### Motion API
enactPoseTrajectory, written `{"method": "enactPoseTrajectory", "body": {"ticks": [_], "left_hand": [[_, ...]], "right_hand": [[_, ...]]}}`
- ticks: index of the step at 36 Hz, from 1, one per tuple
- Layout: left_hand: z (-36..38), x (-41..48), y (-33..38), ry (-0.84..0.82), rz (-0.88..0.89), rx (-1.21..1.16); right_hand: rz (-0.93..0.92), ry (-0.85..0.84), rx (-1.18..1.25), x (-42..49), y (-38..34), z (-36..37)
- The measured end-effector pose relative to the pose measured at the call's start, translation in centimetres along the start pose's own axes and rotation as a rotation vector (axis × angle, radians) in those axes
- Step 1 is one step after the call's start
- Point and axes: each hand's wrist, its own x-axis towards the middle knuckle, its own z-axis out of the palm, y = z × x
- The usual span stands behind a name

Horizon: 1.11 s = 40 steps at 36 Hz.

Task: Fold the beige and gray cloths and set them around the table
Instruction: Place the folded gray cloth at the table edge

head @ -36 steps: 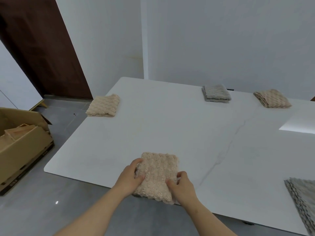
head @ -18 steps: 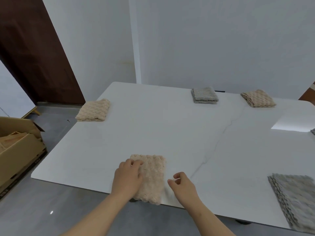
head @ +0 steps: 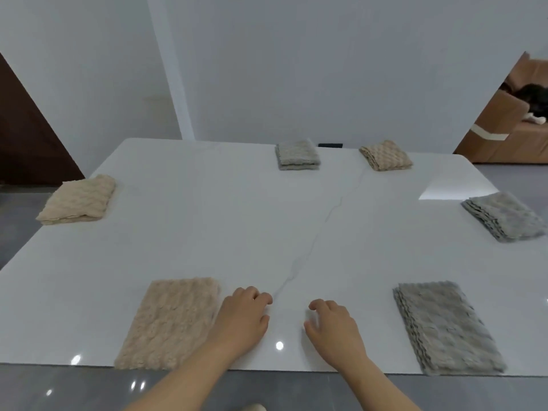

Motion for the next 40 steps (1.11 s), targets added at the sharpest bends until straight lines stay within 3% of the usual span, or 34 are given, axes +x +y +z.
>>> {"method": "enactPoseTrajectory", "body": {"ticks": [16, 27, 33, 40], "left_hand": [[-0.8, 9.1, 5.2, -0.024, 0.127, 0.002], [4.0, 9.7, 17.4, -0.031, -0.103, -0.2], [6.9, 7.3, 23.9, 0.008, -0.29, -0.37], [8.1, 5.3, 28.7, 0.024, -0.411, -0.623]], "right_hand": [[0.015, 0.134, 0.006, 4.4, 6.2, -4.6], [-0.096, 0.179, 0.042, 3.0, 18.4, -8.7], [-0.064, 0.189, 0.06, -0.1, 24.8, -10.3], [0.081, 0.036, 0.488, -2.4, 28.5, -11.2]]}}
